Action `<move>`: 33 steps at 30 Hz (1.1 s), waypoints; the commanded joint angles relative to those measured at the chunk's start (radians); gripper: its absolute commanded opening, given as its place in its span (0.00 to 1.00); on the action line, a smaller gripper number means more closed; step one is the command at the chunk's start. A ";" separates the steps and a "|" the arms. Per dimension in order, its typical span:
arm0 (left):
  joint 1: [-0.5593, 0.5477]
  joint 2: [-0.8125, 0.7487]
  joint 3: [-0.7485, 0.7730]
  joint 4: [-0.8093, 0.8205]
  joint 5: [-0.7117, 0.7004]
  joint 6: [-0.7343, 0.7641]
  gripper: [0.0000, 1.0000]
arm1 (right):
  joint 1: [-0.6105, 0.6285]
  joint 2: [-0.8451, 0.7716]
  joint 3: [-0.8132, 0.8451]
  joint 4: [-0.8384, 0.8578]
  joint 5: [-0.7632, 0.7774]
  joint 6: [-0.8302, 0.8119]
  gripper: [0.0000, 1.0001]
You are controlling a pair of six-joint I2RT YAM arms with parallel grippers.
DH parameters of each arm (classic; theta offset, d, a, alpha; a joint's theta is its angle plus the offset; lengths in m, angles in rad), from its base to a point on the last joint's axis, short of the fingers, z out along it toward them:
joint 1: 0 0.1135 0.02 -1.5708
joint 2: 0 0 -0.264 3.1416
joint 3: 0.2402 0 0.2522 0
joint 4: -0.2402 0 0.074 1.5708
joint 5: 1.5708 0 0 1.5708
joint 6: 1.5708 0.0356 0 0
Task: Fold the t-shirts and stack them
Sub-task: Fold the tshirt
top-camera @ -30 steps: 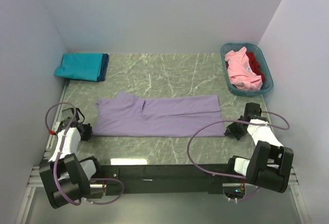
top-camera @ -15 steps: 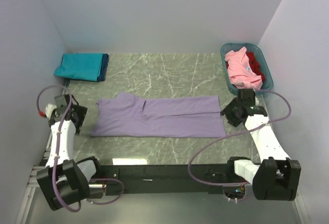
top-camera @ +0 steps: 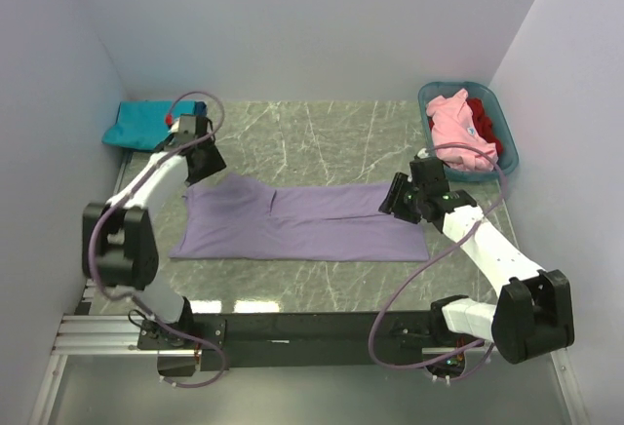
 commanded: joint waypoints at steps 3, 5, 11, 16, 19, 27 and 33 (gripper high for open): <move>-0.026 0.190 0.182 -0.001 -0.060 0.173 0.58 | 0.023 -0.005 -0.032 0.113 -0.088 -0.064 0.53; -0.029 0.260 0.257 -0.027 -0.052 0.153 0.56 | 0.031 0.001 -0.037 0.126 -0.102 -0.073 0.53; -0.038 0.386 0.361 -0.041 0.011 0.084 0.51 | 0.077 0.038 -0.028 0.140 -0.112 -0.099 0.52; -0.063 0.448 0.398 -0.064 0.026 0.064 0.51 | 0.097 0.055 -0.022 0.149 -0.113 -0.107 0.52; -0.072 0.464 0.401 -0.070 0.018 0.049 0.50 | 0.101 0.059 -0.025 0.153 -0.116 -0.107 0.52; -0.078 0.523 0.421 -0.083 -0.006 0.024 0.45 | 0.106 0.070 -0.023 0.155 -0.119 -0.108 0.52; -0.083 0.555 0.418 -0.080 -0.017 0.016 0.40 | 0.107 0.075 -0.023 0.156 -0.124 -0.113 0.52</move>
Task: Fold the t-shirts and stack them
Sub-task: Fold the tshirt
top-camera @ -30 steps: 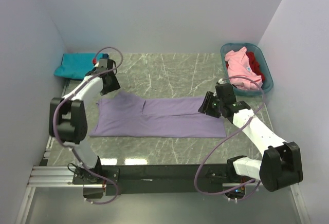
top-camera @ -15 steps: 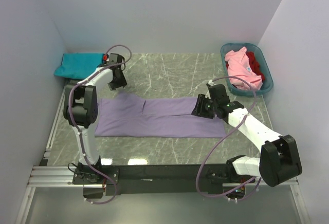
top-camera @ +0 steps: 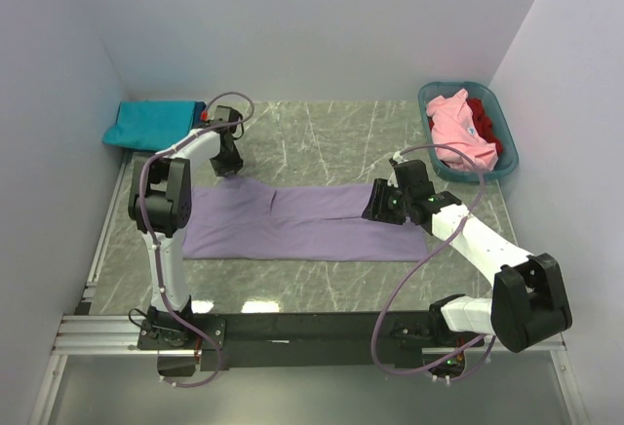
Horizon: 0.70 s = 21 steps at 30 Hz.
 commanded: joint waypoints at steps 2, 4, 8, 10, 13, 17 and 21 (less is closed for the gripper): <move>-0.008 0.024 0.023 -0.007 -0.008 -0.018 0.33 | 0.009 0.005 0.009 0.030 0.001 -0.011 0.52; -0.012 0.023 0.011 -0.004 -0.011 -0.018 0.32 | 0.009 0.005 0.009 0.028 0.012 -0.005 0.52; -0.014 0.015 -0.003 -0.001 -0.024 -0.015 0.17 | 0.009 0.008 0.009 0.030 0.006 -0.005 0.52; -0.012 0.008 0.003 -0.004 -0.036 -0.013 0.11 | 0.008 0.011 0.009 0.030 0.004 -0.008 0.52; -0.014 -0.018 0.015 -0.004 -0.064 -0.005 0.04 | 0.009 0.011 0.009 0.028 0.003 -0.008 0.52; -0.012 -0.065 0.020 -0.010 -0.102 -0.001 0.02 | 0.009 0.013 0.010 0.033 -0.002 -0.011 0.52; -0.011 -0.097 0.017 -0.015 -0.123 -0.001 0.02 | 0.009 0.016 0.012 0.034 -0.011 -0.014 0.51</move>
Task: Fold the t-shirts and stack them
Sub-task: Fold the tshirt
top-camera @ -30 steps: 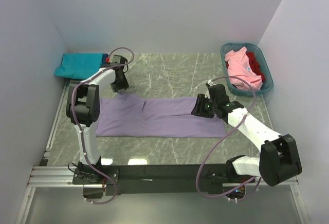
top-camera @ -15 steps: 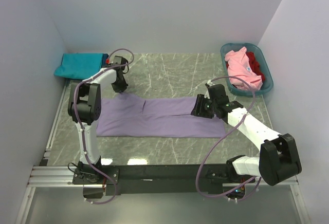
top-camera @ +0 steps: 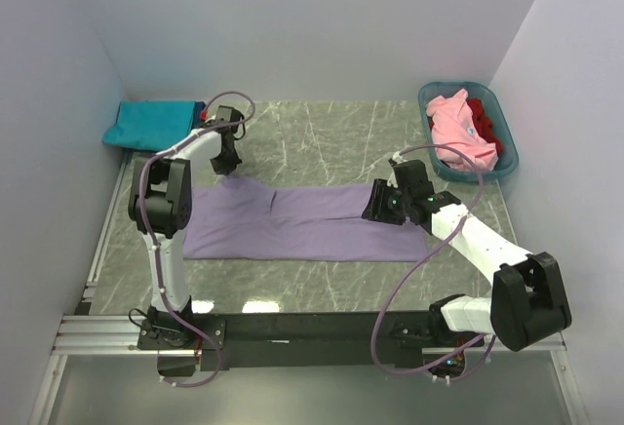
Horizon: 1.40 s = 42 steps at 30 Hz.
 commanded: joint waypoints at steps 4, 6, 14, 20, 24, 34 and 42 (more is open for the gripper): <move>-0.001 -0.109 0.011 -0.008 -0.057 -0.006 0.02 | 0.012 0.013 0.013 0.030 -0.017 -0.020 0.51; -0.001 -0.118 0.002 0.000 -0.053 -0.005 0.02 | 0.012 0.008 0.013 0.031 -0.020 -0.023 0.51; -0.001 -0.165 -0.026 0.000 -0.035 0.003 0.03 | 0.019 0.005 0.013 0.025 -0.030 -0.032 0.51; -0.001 -0.239 -0.110 0.020 -0.024 -0.006 0.03 | 0.035 -0.006 0.015 0.019 -0.034 -0.048 0.50; 0.000 -0.300 -0.183 0.034 -0.021 -0.008 0.03 | 0.054 -0.010 0.027 0.014 -0.041 -0.060 0.49; -0.001 -0.422 -0.340 0.055 -0.034 -0.006 0.03 | 0.132 -0.013 0.058 0.002 -0.009 -0.078 0.48; 0.006 -0.478 -0.457 0.072 -0.070 -0.006 0.01 | 0.157 -0.018 0.058 -0.010 0.025 -0.075 0.48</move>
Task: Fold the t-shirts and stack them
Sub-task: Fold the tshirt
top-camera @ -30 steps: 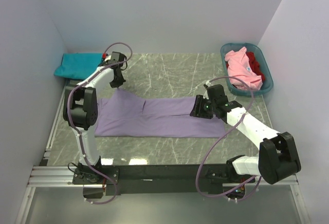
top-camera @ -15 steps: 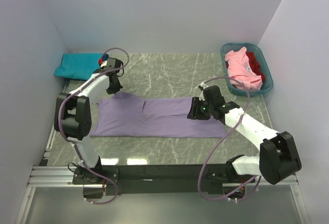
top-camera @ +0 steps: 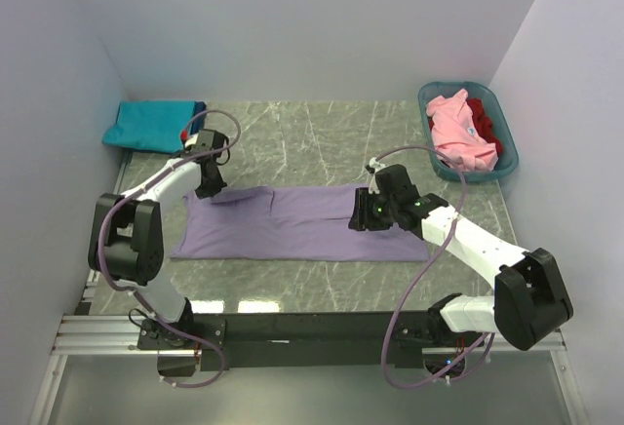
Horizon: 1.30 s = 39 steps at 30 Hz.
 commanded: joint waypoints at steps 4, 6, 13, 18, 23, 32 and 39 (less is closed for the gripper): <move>0.005 -0.066 -0.067 0.036 -0.031 -0.008 0.01 | 0.014 -0.027 0.038 0.001 0.042 -0.011 0.48; 0.005 -0.086 -0.090 0.045 -0.027 -0.011 0.01 | 0.017 -0.027 0.038 -0.002 0.045 -0.013 0.48; 0.005 -0.135 -0.144 0.062 -0.027 -0.016 0.04 | 0.020 -0.032 0.033 -0.002 0.058 -0.014 0.48; 0.005 -0.158 -0.183 0.059 -0.008 -0.036 0.12 | 0.020 -0.029 0.033 -0.004 0.060 -0.016 0.48; 0.005 -0.158 -0.214 0.044 0.002 -0.076 0.18 | 0.024 -0.023 0.032 0.001 0.058 -0.017 0.48; 0.002 -0.242 -0.236 0.010 0.021 -0.134 0.39 | 0.027 -0.036 0.030 -0.005 0.069 -0.020 0.48; -0.056 -0.333 -0.185 0.027 0.056 -0.128 0.63 | 0.025 -0.047 0.032 -0.008 0.089 -0.022 0.48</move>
